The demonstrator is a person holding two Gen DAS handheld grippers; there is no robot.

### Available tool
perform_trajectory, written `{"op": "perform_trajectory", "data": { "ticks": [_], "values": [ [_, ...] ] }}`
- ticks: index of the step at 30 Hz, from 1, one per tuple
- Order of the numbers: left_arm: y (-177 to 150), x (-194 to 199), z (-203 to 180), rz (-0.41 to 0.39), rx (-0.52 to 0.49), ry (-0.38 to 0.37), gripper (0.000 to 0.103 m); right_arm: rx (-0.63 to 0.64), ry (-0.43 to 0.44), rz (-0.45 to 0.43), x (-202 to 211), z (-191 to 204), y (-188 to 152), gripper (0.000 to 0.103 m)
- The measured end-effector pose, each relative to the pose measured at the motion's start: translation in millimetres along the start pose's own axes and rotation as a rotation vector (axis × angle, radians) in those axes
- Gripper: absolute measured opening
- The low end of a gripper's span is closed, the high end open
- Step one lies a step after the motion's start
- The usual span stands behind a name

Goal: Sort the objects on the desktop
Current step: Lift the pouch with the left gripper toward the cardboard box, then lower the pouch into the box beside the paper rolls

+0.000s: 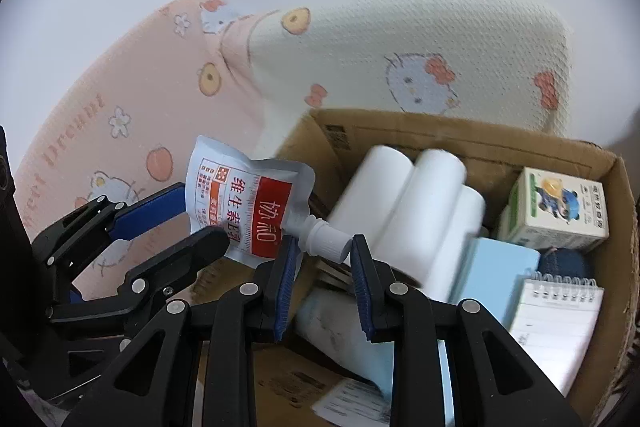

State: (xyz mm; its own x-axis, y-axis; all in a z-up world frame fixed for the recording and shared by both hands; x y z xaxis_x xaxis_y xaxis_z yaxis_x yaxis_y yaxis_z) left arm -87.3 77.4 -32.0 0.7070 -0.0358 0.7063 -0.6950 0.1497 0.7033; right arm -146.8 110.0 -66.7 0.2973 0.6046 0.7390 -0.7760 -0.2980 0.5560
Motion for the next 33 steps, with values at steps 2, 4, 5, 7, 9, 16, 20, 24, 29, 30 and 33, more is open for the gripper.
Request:
{"op": "perform_trajectory", "data": {
  "ticks": [2, 4, 5, 7, 9, 16, 20, 24, 29, 30, 33],
  "values": [
    [-3, -5, -6, 0.025, -0.014, -0.019, 0.043, -0.005, -0.003, 0.017, 0, -8, -4, 0.024],
    [-7, -12, -14, 0.057, -0.033, -0.048, 0.043, 0.003, -0.021, 0.028, 3, -15, -9, 0.024],
    [-10, -15, -18, 0.076, -0.042, -0.06, 0.043, 0.006, -0.029, 0.032, 4, -19, -11, 0.024],
    [-15, -22, -25, 0.114, -0.064, -0.07, 0.043, 0.015, -0.047, 0.049, 9, -24, -16, 0.024],
    [-22, -29, -31, 0.151, -0.082, -0.082, 0.043, 0.012, -0.048, 0.072, 15, -28, -21, 0.024],
    [-32, -39, -48, 0.214, -0.125, -0.129, 0.043, -0.027, -0.057, 0.171, 17, -41, -48, 0.024],
    [-40, -41, -57, 0.253, -0.178, -0.13, 0.043, -0.041, -0.078, 0.208, 13, -46, -59, 0.024],
    [-54, -48, -65, 0.317, -0.218, -0.142, 0.043, -0.034, -0.109, 0.211, 13, -50, -60, 0.024],
    [-57, -52, -62, 0.343, -0.178, -0.188, 0.043, -0.05, -0.107, 0.245, 12, -54, -67, 0.024],
    [-56, -53, -62, 0.346, -0.177, -0.186, 0.043, -0.053, -0.105, 0.255, 11, -55, -69, 0.024],
    [-57, -56, -60, 0.36, -0.167, -0.183, 0.043, -0.054, -0.103, 0.276, 6, -54, -72, 0.024]
  ]
}}
Point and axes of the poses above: each gripper's, at about its wrist camera, not at the fingertips, and x roughly against the way its jaws point, z to its left, y to its top, the point moved 8 cm from there along -x, roughly the way its jaws point, and after that the axes turned 3 degrees about -x, right-handed, at the moved point
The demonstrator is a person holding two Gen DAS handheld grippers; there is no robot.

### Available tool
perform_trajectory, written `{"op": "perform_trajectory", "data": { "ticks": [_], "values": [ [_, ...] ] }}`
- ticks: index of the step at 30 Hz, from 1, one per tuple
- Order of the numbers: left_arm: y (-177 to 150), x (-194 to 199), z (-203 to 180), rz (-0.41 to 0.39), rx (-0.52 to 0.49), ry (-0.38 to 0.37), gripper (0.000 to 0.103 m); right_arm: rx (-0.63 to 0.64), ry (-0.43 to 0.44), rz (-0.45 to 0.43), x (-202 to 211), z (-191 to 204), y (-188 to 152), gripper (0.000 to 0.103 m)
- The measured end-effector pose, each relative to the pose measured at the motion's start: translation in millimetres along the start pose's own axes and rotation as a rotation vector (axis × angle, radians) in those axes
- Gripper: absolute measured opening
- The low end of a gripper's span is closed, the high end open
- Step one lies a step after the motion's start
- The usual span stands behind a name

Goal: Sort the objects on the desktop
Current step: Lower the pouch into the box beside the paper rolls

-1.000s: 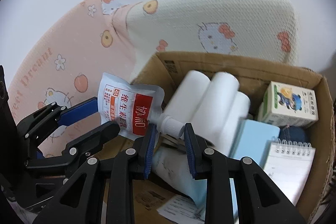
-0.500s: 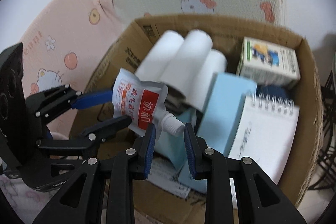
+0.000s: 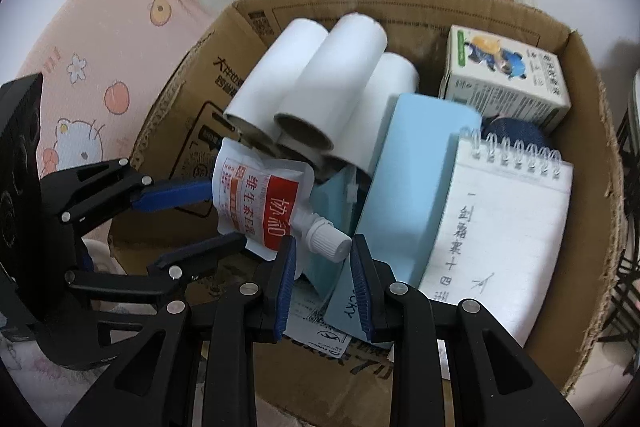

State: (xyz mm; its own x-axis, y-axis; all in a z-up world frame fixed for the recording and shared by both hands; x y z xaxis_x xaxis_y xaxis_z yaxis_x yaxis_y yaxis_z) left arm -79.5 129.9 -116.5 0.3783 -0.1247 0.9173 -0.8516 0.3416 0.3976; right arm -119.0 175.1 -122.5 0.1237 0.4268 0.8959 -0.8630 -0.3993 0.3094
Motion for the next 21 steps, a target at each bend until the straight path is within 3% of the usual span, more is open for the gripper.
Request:
{"op": "perform_trajectory", "data": {
  "ticks": [13, 18, 21],
  "values": [
    [-2, -24, 4, 0.144, 0.031, -0.051, 0.043, 0.008, -0.02, 0.037, -7, -2, -2, 0.024],
    [-4, -30, 7, 0.21, 0.04, -0.041, 0.043, 0.021, -0.025, 0.039, -7, 1, -3, 0.024],
    [-4, -30, 9, 0.228, 0.027, 0.015, 0.043, 0.027, -0.03, 0.042, -8, 3, -3, 0.024]
  ]
}}
Point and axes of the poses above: each gripper's, at about its wrist camera, not at the fingertips, and x roughly against the way its jaws point, z to its left, y to its top, the point moved 8 cm from there along -x, roughly the way its jaws point, and after that the axes turned 3 degrees about -x, right-handed, at the moved point
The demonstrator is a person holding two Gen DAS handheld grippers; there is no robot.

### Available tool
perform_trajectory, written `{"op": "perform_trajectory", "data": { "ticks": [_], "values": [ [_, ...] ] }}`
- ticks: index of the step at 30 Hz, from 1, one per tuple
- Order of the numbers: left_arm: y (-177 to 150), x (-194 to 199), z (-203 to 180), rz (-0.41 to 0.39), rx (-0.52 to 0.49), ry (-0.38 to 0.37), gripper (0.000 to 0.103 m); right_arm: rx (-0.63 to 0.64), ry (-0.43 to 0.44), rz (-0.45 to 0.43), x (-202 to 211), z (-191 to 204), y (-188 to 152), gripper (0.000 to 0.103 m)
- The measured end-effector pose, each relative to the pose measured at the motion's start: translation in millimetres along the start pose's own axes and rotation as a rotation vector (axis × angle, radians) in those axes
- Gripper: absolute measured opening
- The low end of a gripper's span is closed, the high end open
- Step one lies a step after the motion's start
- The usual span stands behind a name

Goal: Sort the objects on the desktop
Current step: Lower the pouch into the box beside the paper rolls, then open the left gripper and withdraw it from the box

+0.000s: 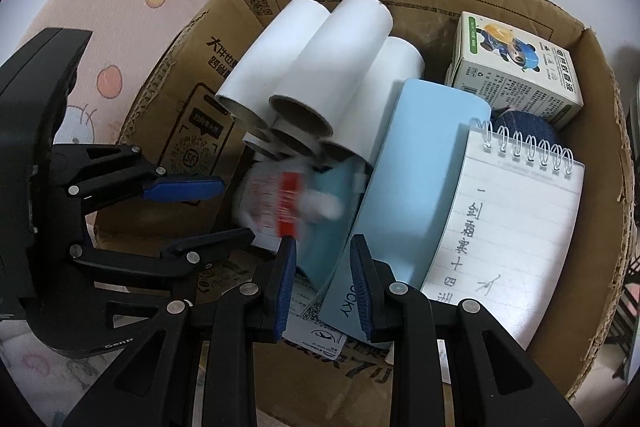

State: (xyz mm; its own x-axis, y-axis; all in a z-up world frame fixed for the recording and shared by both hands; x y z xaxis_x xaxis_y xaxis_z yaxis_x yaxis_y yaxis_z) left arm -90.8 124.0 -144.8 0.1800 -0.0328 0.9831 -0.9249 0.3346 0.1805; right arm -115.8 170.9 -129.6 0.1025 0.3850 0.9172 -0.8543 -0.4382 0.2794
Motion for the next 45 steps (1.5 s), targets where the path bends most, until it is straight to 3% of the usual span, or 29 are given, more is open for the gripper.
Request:
{"op": "perform_trajectory", "data": {
  "ticks": [5, 9, 13, 22, 29, 37, 40, 45],
  "values": [
    [0, 7, 5, -0.033, 0.022, -0.018, 0.043, 0.027, 0.024, 0.009, 1, 11, -1, 0.024],
    [0, 15, 19, -0.074, 0.068, -0.009, 0.025, 0.058, 0.014, 0.005, 4, 17, -3, 0.024],
    [-2, 27, 33, -0.131, 0.125, -0.027, 0.021, 0.064, 0.014, 0.006, 7, 21, -5, 0.024],
    [-8, 47, 37, -0.227, 0.15, -0.058, 0.021, 0.065, -0.02, -0.059, 20, 33, -2, 0.024],
    [-9, 66, 32, -0.306, 0.104, 0.015, 0.021, 0.118, -0.086, -0.129, 35, 46, 6, 0.024],
    [-23, 103, 8, -0.431, -0.048, 0.136, 0.025, 0.174, -0.161, -0.224, 66, 69, 2, 0.024],
    [-28, 114, 9, -0.464, -0.038, 0.12, 0.033, 0.198, -0.219, -0.264, 78, 76, -3, 0.024],
    [-33, 131, 13, -0.51, -0.023, 0.161, 0.036, 0.249, -0.345, -0.318, 94, 83, -13, 0.024]
  ]
}}
Point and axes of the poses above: each gripper's, at about its wrist camera, not at the fingertips, and x roughly against the way its jaws point, z to its left, y to its top, the point moved 8 cm from there along -x, roughly the way its jaws point, and after that the axes turned 3 degrees about -x, right-handed, at the moved point
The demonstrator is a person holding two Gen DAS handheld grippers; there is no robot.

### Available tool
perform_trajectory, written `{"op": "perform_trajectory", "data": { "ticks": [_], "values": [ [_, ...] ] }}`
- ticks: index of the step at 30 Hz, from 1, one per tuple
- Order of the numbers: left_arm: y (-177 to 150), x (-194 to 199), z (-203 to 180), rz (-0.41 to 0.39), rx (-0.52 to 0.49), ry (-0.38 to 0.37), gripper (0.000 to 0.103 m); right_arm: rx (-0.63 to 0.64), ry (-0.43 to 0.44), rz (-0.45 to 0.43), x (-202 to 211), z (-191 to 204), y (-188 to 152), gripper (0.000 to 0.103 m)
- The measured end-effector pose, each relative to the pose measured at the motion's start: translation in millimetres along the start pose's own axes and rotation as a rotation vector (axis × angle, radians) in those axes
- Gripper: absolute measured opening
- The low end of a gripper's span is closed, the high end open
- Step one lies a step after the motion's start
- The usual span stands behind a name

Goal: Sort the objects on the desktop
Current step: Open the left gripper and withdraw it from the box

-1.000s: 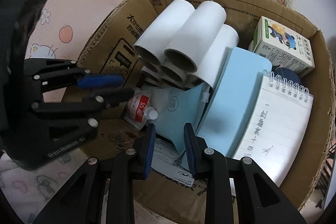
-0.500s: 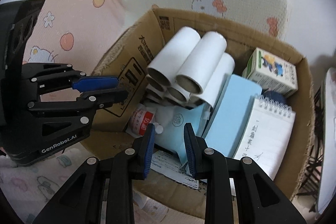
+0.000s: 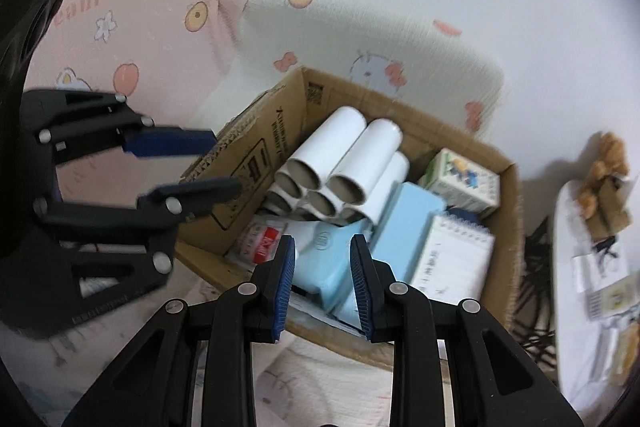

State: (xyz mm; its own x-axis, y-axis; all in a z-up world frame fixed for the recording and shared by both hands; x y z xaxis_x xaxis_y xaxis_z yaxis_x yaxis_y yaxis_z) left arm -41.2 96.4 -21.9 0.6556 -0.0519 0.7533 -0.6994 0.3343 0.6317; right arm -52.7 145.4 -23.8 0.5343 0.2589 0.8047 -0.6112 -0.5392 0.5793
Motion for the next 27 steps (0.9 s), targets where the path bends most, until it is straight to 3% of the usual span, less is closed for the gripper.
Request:
{"op": "perform_trajectory", "data": {
  "ticks": [2, 10, 12, 21, 27],
  "values": [
    [3, 7, 0, -0.028, -0.008, 0.015, 0.036, 0.034, -0.052, -0.02, 6, 0, 0, 0.024],
    [13, 26, 2, -0.109, -0.009, 0.077, 0.038, -0.004, -0.108, -0.019, 17, -12, -4, 0.024],
    [14, 25, -1, -0.105, -0.018, 0.074, 0.043, -0.015, -0.122, -0.021, 19, -15, -5, 0.024],
    [19, 27, -10, -0.109, -0.043, 0.111, 0.049, -0.051, -0.129, -0.022, 18, -25, -11, 0.024],
    [19, 22, -13, -0.089, -0.038, 0.084, 0.049, -0.062, -0.133, -0.03, 20, -28, -12, 0.024]
  ]
}}
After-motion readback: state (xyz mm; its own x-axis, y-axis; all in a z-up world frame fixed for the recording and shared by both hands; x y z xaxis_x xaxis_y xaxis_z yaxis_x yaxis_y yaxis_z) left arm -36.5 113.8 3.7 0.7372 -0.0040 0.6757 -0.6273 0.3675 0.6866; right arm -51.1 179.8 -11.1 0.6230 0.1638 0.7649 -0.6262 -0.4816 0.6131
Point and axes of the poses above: each gripper's, at about its wrist camera, not at the fingertips, and x roughly against the way its jaws point, z to its left, y to its top, the point moved 8 cm from there along -x, roughly the way its jaws point, and after that the axes turned 3 degrees about -x, right-handed, at the moved point
